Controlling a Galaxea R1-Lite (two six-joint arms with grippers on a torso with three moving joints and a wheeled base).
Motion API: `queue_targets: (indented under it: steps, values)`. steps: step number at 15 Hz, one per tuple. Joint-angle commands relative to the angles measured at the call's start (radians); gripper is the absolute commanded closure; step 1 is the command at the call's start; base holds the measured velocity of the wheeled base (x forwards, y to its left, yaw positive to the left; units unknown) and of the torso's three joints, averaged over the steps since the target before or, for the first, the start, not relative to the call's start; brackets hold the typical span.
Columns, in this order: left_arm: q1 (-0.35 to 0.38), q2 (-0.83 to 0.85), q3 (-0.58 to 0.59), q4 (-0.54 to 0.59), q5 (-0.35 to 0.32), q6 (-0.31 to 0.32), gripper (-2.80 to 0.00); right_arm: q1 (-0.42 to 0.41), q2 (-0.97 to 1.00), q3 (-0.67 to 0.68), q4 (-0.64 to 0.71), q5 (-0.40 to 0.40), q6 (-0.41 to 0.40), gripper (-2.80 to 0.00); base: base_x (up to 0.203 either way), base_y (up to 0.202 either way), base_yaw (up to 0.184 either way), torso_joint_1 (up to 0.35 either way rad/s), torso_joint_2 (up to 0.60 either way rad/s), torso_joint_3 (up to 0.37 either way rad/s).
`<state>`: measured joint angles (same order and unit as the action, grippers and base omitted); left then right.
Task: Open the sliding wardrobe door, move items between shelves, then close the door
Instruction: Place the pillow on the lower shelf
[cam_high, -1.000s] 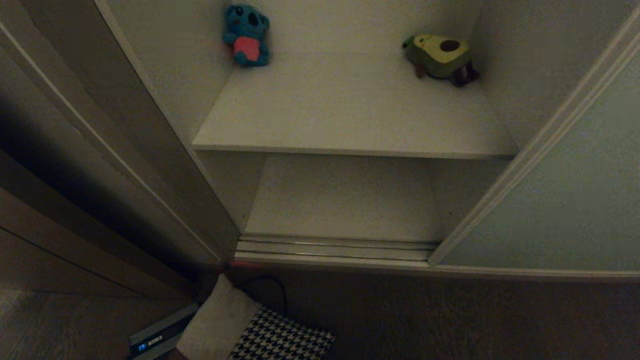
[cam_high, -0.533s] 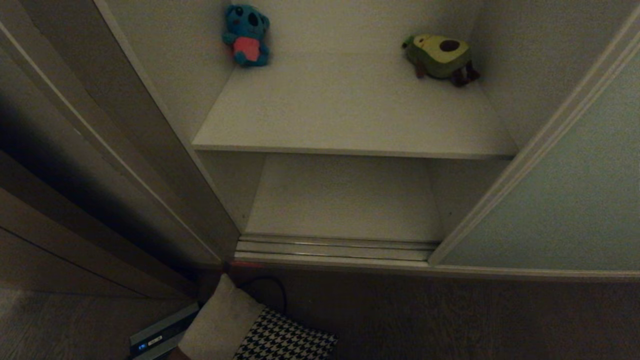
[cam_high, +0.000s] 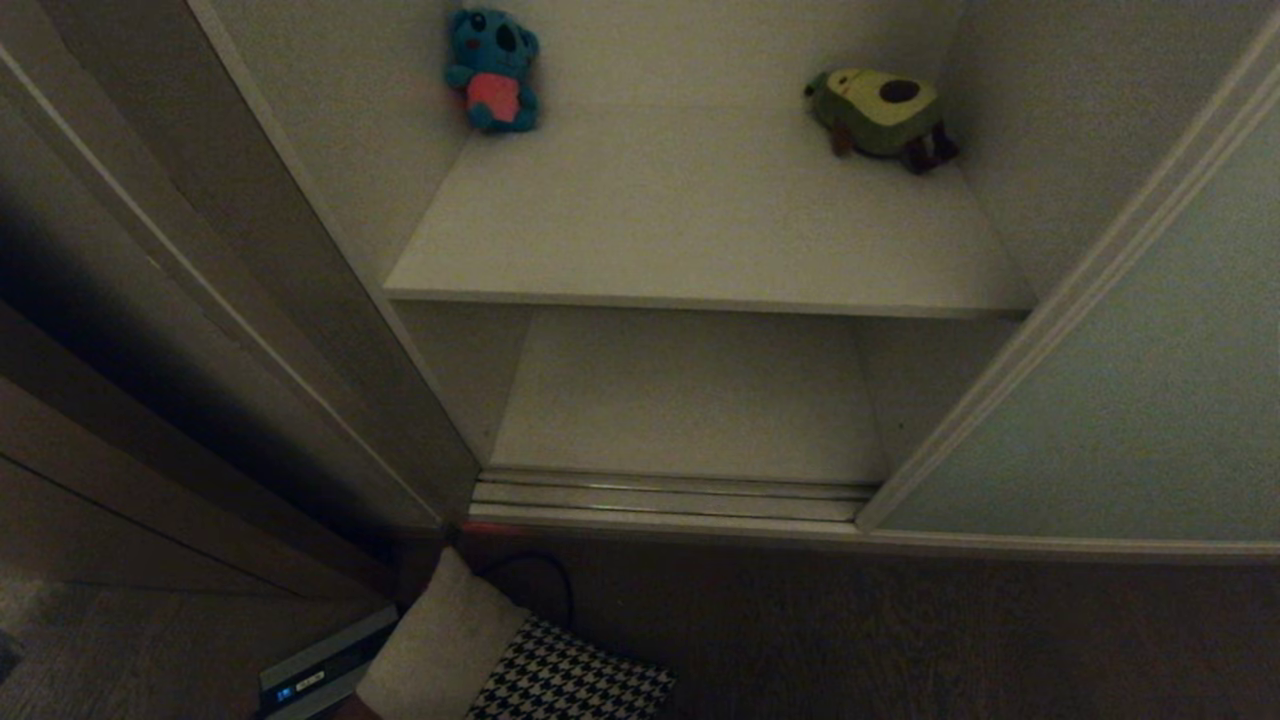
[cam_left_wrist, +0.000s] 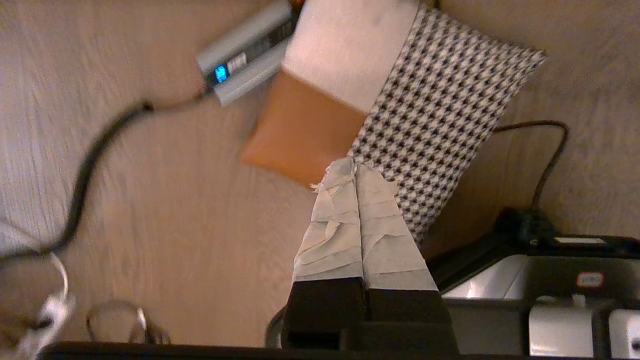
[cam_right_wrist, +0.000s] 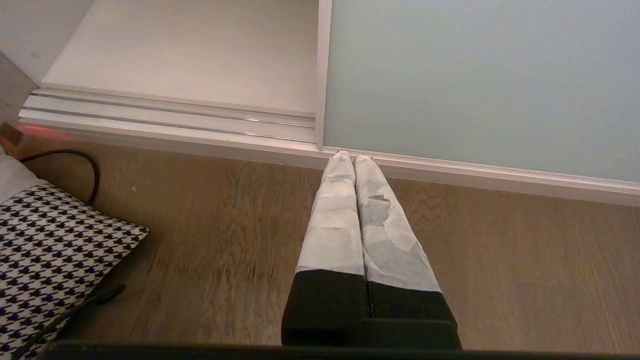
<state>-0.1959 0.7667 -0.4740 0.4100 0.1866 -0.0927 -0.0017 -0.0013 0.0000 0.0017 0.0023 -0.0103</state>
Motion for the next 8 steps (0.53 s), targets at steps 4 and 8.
queue_targets:
  steps: [4, 8]
  values:
    - [0.071, 0.274, 0.036, -0.258, -0.045, -0.044, 0.0, 0.0, 0.001, 0.003, 0.0, 0.001, 0.0, 0.0, 0.0, 0.0, 0.0, 0.0, 0.0, 0.0]
    - [0.082, 0.044, 0.062, -0.346, -0.14, -0.049, 0.0, 0.0, 0.001, 0.003, 0.0, 0.001, 0.0, 0.0, 0.0, 0.0, 0.0, 0.0, 0.0, 0.0]
